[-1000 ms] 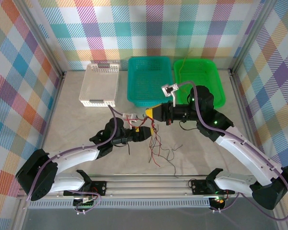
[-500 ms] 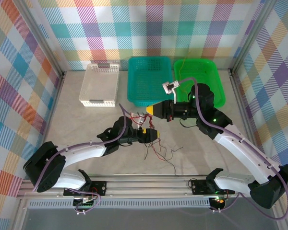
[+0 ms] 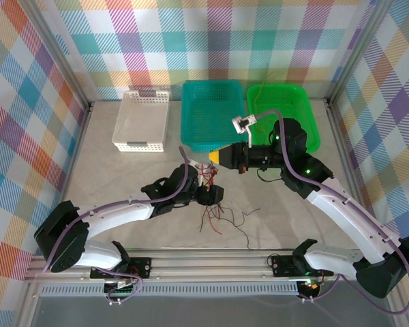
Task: Untangle the cables
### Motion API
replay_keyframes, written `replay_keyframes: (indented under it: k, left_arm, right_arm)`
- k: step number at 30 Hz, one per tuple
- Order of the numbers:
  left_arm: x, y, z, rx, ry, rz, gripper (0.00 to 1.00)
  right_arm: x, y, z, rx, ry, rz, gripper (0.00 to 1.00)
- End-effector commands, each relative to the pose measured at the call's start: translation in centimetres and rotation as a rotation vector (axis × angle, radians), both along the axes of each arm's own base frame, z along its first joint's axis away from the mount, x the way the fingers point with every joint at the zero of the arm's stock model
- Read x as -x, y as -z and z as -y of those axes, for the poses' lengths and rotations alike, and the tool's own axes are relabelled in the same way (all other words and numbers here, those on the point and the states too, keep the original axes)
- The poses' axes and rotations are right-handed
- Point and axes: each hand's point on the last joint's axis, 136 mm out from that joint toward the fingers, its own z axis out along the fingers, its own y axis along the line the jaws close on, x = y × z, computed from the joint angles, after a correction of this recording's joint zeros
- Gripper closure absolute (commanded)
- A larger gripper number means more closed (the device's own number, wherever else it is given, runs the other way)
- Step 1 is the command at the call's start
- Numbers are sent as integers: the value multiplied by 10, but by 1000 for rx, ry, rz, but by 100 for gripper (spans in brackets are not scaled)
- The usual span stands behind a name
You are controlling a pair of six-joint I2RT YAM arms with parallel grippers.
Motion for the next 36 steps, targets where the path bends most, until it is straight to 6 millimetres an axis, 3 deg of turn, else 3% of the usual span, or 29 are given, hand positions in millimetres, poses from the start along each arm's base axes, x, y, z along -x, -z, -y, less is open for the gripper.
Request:
replay_keyframes:
  k: [1,6,10,15,17,25,31,32,35,36]
  left_arm:
    - [-7,-9,-6,-91,-34,81,26]
    - [-14,-1,-10,-131,-71,82,30]
    - [-14,0,-5,-98,-66,76,48]
    - [-14,-6,0,-64,-57,90,90]
    - [-13,-9,1,-49,-50,94,100]
    - [-4,-16,0,5,-25,104,100]
    - [0,-15,-8,14,-41,105,100]
    - [1,-14,-10,14,-43,104,100]
    - [2,-13,-12,19,-45,106,100]
    - [3,-13,-13,20,-45,106,100]
  right_arm:
    - [4,-19,6,-24,2,68,100]
    - [1,-11,6,-7,18,60,100]
    - [-9,5,10,17,59,34,100]
    - [-24,25,11,42,90,-23,100]
    - [-29,31,14,44,106,-45,100]
    - [-61,65,29,77,189,-167,100]
    - [-80,126,38,255,277,-231,100]
    - [-81,136,38,274,275,-246,95]
    - [-82,161,35,290,256,-283,67]
    - [-82,169,34,293,252,-291,63]
